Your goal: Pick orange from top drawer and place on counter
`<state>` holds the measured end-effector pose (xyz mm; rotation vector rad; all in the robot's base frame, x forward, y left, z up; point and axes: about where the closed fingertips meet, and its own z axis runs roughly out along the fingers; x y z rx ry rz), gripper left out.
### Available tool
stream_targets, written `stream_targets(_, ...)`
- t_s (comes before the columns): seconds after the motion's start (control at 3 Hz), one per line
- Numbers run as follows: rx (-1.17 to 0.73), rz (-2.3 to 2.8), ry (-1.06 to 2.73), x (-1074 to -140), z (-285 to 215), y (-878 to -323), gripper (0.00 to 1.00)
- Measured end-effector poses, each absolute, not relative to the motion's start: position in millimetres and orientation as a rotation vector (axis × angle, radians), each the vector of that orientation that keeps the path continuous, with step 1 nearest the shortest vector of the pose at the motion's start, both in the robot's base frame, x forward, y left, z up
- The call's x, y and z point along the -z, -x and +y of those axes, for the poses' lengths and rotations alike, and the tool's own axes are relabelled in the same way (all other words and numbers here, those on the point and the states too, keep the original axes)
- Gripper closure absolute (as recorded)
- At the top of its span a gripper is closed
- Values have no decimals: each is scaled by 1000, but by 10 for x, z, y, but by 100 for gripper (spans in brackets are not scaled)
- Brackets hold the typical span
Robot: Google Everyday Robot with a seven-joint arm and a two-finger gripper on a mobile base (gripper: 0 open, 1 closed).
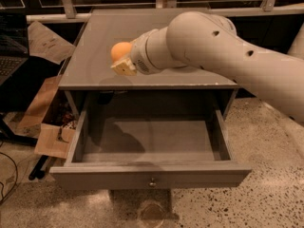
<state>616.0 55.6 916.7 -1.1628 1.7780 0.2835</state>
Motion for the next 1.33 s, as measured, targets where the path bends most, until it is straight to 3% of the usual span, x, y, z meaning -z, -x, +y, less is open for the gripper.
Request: stream_targets(1.33, -188, 1878, 1076, -8980, 352, -6959, 100)
